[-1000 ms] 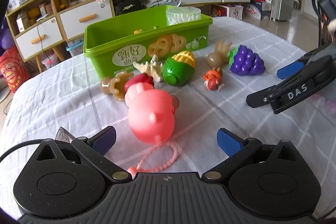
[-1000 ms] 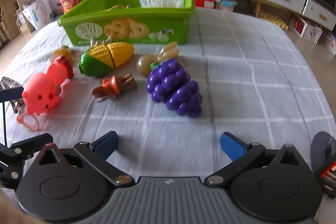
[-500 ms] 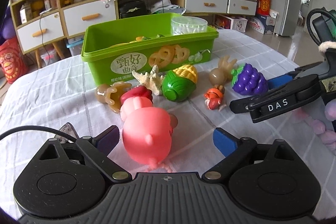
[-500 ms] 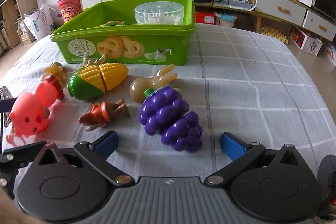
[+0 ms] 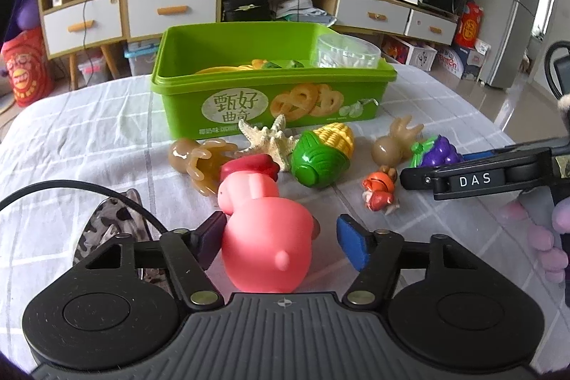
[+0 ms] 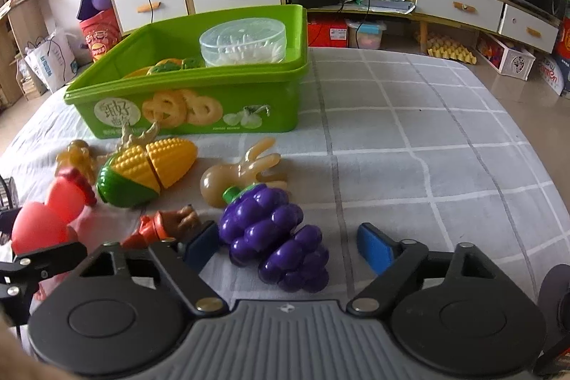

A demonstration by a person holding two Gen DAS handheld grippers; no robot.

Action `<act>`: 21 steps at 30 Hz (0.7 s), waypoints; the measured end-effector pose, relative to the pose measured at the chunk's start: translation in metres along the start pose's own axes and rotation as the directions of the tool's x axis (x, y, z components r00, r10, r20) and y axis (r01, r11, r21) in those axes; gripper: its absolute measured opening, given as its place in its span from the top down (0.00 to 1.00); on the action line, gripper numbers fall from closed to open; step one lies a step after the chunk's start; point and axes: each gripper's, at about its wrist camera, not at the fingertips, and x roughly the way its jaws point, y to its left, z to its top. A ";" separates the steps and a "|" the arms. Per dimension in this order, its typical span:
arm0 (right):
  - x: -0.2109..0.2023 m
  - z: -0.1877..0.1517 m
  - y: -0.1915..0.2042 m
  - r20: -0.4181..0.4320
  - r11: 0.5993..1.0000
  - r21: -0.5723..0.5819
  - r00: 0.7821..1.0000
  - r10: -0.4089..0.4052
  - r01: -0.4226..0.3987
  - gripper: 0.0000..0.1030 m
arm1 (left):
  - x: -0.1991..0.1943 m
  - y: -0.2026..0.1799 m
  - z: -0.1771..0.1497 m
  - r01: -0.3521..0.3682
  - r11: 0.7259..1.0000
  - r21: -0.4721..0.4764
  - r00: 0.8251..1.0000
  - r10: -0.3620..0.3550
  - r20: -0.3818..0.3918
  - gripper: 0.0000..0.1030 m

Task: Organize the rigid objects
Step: 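Lower the left tool onto the pink pig toy and close it, then grasp the purple grapes with the right tool while the left tool holds the pink pig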

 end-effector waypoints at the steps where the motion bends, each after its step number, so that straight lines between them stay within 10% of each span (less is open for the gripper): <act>1: 0.000 0.001 0.000 0.002 1.000 0.002 1.000 0.001 -0.001 0.35 | 0.000 0.001 0.001 0.000 1.000 -0.006 1.000 0.000 0.000 0.35; 7: -0.002 0.004 -0.001 0.009 0.999 0.030 1.000 0.028 -0.028 0.56 | -0.003 0.005 0.004 -0.007 0.999 -0.037 1.000 0.007 -0.001 0.44; 21: -0.018 0.018 -0.005 -0.041 0.988 0.137 0.996 0.074 -0.068 0.58 | -0.006 0.007 0.012 0.034 0.993 -0.111 0.999 -0.038 -0.030 0.46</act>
